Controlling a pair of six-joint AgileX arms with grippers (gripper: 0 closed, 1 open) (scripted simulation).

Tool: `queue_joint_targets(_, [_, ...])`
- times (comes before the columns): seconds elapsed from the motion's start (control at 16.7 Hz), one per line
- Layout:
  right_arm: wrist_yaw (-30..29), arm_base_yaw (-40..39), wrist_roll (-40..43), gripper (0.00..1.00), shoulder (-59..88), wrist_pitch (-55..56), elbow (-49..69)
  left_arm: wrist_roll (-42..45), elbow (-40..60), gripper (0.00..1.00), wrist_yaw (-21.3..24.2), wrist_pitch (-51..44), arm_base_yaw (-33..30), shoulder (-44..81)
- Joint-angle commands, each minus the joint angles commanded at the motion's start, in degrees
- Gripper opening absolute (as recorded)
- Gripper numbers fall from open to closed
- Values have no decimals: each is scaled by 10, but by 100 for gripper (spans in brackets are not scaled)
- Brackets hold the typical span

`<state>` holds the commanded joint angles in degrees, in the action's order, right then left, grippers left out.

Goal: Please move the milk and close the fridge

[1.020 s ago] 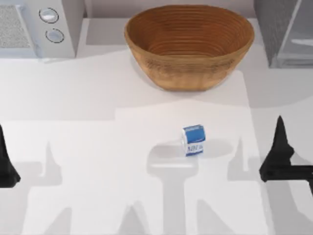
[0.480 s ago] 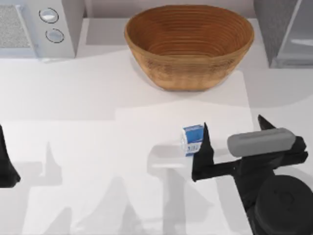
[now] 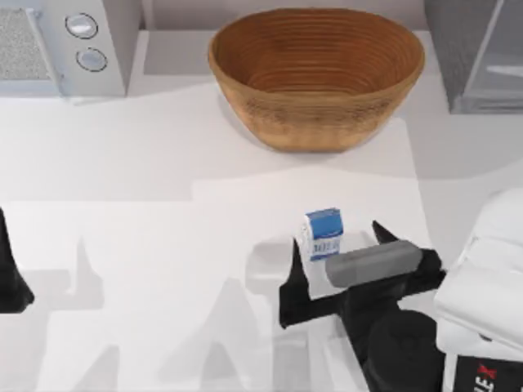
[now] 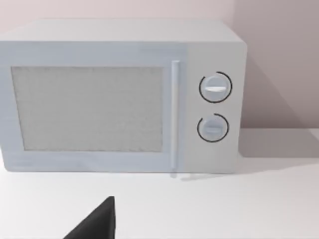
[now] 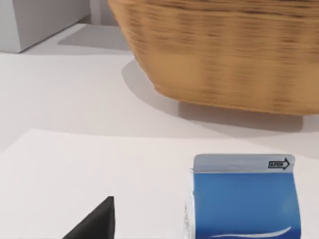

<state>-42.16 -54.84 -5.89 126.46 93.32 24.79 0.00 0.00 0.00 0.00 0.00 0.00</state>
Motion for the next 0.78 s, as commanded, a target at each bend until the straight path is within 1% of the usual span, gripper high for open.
queue_joint_targets(0.42, [3,0,0,100,10,6,4,0,0,100,0,0,0,0])
queue_joint_targets(0.78, [47,46,7,100,30,-32,68,0,0,100,0,0,0,0])
